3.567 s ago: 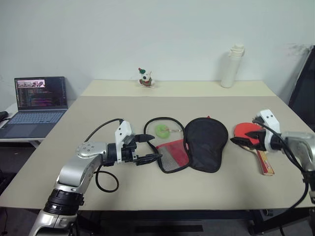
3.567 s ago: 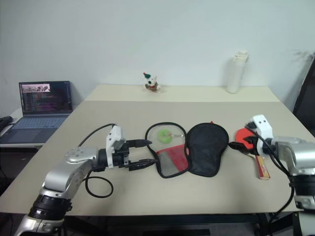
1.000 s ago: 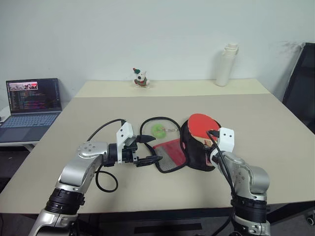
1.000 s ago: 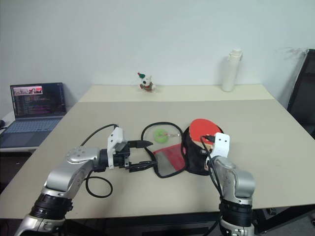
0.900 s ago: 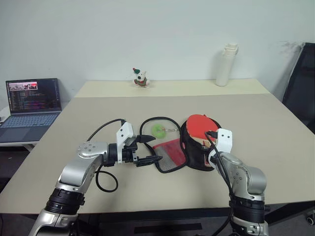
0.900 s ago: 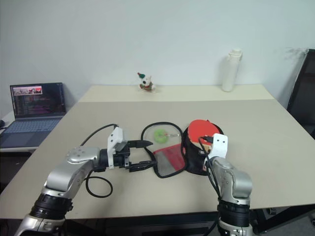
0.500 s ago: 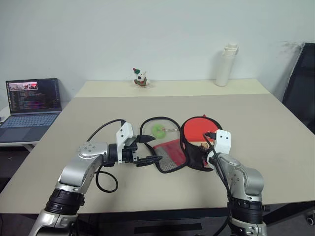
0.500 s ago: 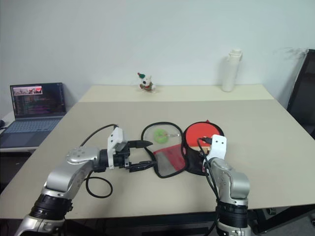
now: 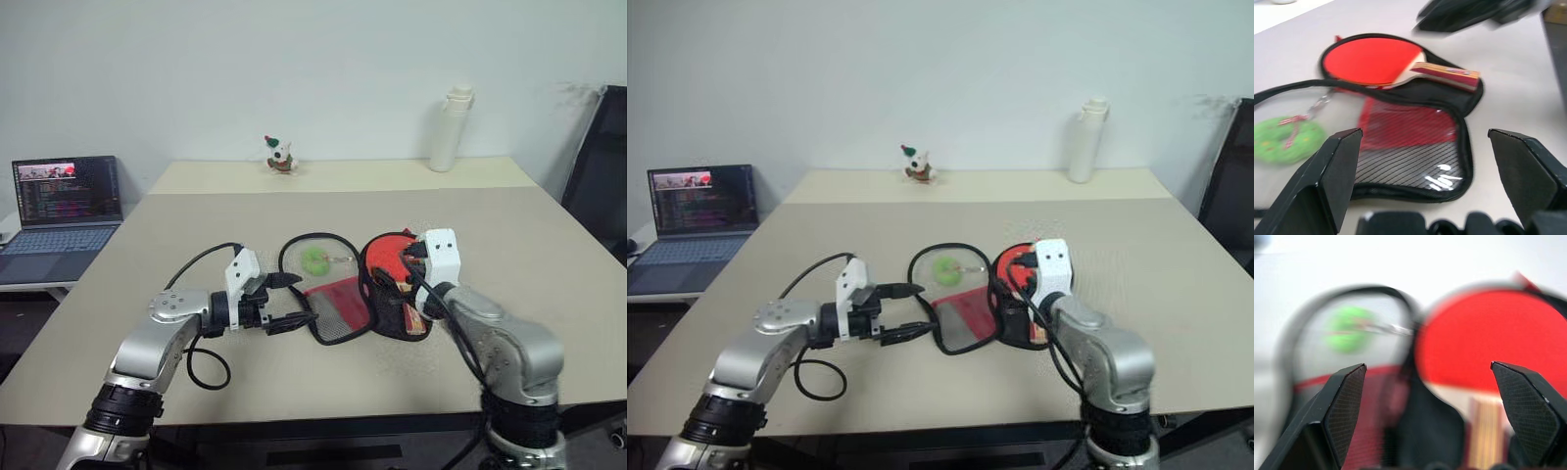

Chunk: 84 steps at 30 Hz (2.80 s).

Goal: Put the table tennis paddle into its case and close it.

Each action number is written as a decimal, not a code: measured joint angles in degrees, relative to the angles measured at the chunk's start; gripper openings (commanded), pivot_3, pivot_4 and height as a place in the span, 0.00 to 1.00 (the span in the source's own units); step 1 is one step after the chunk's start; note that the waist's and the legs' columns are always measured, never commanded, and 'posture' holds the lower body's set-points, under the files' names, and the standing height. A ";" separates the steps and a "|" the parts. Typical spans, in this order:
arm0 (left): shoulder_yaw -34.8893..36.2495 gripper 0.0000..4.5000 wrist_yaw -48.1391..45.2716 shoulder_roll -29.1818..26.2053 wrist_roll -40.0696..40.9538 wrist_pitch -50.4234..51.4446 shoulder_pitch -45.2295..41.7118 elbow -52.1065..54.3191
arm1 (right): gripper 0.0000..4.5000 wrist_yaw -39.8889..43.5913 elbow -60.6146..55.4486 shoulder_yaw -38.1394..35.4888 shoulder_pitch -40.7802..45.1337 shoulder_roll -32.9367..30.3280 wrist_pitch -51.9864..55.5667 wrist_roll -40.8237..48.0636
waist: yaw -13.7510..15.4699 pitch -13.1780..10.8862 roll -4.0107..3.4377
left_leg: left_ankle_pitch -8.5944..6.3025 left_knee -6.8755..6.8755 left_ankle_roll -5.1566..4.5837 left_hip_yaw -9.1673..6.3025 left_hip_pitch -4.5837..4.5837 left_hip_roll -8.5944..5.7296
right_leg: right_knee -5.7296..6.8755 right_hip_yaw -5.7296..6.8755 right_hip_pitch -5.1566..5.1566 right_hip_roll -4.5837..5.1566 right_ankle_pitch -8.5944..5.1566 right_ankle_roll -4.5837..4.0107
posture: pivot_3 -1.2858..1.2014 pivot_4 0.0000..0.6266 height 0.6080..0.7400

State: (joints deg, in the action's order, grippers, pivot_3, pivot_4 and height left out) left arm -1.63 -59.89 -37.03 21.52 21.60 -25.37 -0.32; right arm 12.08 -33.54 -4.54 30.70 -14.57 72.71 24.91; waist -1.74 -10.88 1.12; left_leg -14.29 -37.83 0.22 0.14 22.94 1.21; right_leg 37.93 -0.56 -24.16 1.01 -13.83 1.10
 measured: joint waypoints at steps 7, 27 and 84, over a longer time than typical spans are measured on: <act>-1.71 0.45 6.30 -0.75 -11.41 -8.56 -4.27 -16.08 | 1.00 18.56 -6.90 -7.77 -1.80 -14.09 2.75 17.45 | 0.12 0.00 0.06 | -0.01 0.02 -0.02 -0.01 0.02 0.01 | -0.08 0.05 0.02 -0.01 0.00 0.00 | 0.52 0.24 1.00; -3.56 0.01 9.24 13.76 -17.09 -17.42 -16.08 -39.18 | 1.00 17.56 -6.55 -5.89 -7.60 -20.17 -2.83 19.08 | 0.53 -0.04 0.23 | -0.02 -0.09 -0.02 0.01 0.10 -0.24 | -0.08 -0.01 0.03 0.15 0.08 0.14 | 0.52 0.24 1.00; -1.33 0.00 6.95 14.21 -13.55 -8.36 -14.04 -18.93 | 0.91 16.85 43.92 4.18 2.68 -17.31 -20.46 -1.71 | -0.21 -0.20 0.67 | -0.02 -0.14 -0.04 0.41 -0.11 -0.31 | -0.02 -0.32 0.05 0.16 0.28 0.38 | 0.52 0.24 1.00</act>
State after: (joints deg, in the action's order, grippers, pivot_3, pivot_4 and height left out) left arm -2.96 -52.93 -22.82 7.97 13.24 -39.41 -19.24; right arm 28.93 10.38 -0.36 33.38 -31.88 52.25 23.21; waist -1.95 -11.08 1.79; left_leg -14.31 -37.98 0.18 0.55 22.84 0.90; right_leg 37.91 -0.88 -24.11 1.17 -13.55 1.48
